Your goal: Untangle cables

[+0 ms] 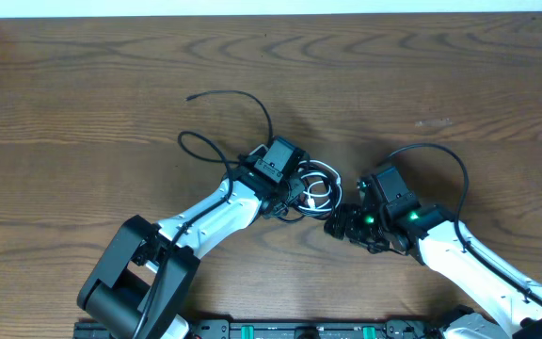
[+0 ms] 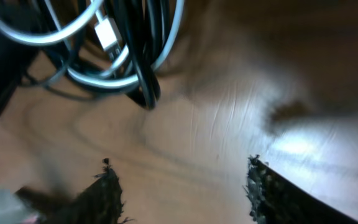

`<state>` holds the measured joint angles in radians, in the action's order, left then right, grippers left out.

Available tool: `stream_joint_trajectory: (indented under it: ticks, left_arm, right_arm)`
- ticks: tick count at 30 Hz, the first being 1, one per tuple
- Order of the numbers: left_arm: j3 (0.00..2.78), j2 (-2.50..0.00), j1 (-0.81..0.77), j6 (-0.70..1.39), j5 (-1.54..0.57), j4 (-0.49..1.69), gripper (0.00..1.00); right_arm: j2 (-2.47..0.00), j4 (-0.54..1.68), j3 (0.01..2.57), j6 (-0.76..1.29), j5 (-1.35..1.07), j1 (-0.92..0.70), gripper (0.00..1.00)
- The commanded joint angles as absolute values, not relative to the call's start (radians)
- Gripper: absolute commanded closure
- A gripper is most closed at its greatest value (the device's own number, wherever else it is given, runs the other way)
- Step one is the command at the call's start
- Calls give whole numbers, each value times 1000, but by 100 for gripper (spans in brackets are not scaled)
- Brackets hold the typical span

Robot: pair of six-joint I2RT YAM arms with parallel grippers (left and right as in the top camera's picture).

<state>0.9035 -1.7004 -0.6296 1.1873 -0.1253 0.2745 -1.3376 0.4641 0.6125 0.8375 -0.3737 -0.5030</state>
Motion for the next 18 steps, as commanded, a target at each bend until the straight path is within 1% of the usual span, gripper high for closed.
stream_joint_trajectory:
  ticks: [1,3,8,12,16,18]
  left_arm:
    - [892,-1717,-630,1366,-120,308,92]
    - [892,-1717,-630,1367,-124,334,92]
    - [892,-1717,-630,1367,-139,350,92]
    - [892,-1717,-630,1367,-142,350,92]
    - [892,-1717,-630,1367,-142,350,92]
    - [892,-1717,-630,1367,-142,350,92]
  right_arm:
    - [-1332,420,611,890,-199,-512,48]
    - [-1336,363,611,890,-163,-512,51]
    - [-1389,216,611,854,-163,-513,54]
    - [-1457,175,611,852,-207,-513,64]
    - [-1525,175,611,852,-247,-513,71]
    - [-1554,175,611,852,-273,-513,77]
